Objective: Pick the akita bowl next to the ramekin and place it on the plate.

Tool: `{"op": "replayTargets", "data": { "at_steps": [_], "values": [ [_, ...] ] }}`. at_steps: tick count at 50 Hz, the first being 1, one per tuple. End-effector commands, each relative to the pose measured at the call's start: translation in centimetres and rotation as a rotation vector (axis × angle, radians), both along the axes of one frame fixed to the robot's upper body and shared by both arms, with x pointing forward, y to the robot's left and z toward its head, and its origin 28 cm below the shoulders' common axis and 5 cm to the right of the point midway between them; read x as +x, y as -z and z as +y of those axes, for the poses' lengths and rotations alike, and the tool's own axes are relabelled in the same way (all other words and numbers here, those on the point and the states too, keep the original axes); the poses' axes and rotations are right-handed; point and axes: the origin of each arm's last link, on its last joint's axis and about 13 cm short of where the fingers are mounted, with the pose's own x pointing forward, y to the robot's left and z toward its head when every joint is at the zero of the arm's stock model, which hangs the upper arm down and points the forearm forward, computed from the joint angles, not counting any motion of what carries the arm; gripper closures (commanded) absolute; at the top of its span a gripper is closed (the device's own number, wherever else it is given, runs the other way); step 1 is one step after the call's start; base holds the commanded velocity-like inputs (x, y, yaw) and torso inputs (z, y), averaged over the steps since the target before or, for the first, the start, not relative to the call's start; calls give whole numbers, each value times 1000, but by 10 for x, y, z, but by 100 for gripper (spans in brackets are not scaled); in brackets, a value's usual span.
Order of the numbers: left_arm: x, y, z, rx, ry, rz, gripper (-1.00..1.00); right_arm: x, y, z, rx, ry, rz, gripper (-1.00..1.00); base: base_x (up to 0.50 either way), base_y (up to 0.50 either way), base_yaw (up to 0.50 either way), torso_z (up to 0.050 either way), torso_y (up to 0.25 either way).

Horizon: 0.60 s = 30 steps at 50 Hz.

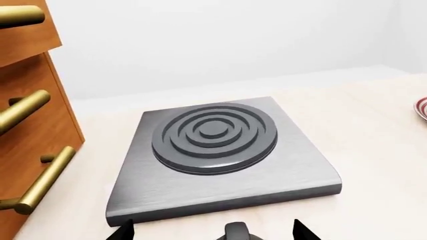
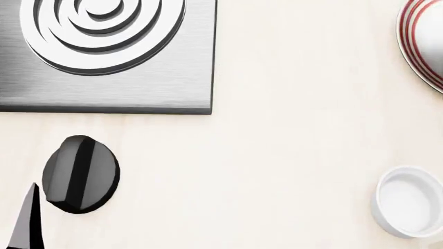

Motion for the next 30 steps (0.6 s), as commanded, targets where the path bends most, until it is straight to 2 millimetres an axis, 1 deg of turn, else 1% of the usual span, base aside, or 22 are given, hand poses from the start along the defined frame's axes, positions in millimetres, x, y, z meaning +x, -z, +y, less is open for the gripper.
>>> {"op": "replayTargets", "data": {
  "at_steps": [1, 30],
  "values": [
    [0, 1, 1, 1, -3, 2, -100, 8, -6, 0, -29, 15, 3, 100, 0, 0, 0, 0, 0],
    [0, -1, 2, -4, -5, 0, -100, 18, 2, 4, -43, 16, 37, 100, 0, 0, 0, 0, 0]
  ]
}}
